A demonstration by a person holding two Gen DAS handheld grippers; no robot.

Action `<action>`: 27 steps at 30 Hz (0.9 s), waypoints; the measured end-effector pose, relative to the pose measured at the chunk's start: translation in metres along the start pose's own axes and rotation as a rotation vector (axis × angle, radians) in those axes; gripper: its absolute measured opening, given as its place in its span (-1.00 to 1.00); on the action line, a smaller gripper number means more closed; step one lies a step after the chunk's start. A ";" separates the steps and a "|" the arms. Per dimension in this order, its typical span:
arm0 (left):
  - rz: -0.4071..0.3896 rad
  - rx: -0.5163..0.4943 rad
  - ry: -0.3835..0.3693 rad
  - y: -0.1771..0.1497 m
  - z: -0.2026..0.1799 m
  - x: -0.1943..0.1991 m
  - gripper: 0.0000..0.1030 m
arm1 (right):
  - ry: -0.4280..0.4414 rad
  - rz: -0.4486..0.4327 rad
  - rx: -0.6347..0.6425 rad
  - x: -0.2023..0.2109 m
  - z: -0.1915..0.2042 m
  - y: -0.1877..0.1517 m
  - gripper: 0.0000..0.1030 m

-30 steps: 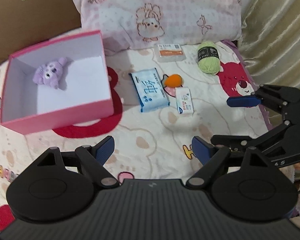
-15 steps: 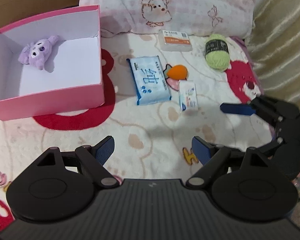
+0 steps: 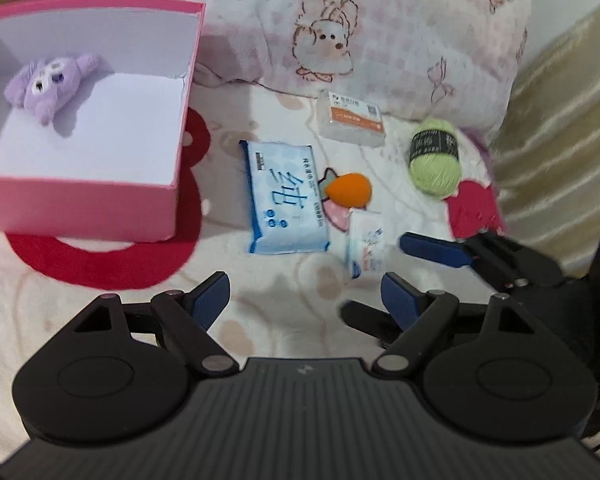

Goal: Organize objects
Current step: 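Lower the right gripper onto the blue tissue pack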

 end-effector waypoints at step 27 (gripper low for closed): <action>-0.137 -0.210 0.134 0.004 -0.004 -0.075 0.09 | -0.199 -0.075 0.015 -0.067 -0.021 -0.028 0.60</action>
Point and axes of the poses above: each gripper's, at about its wrist camera, not at the fingertips, and x roughly against the way its jaws point, z to its left, y to its top, the point moved 7 cm from there along -x, roughly the way its jaws point, and after that the axes turned 12 degrees about -x, right-handed, at the moved point
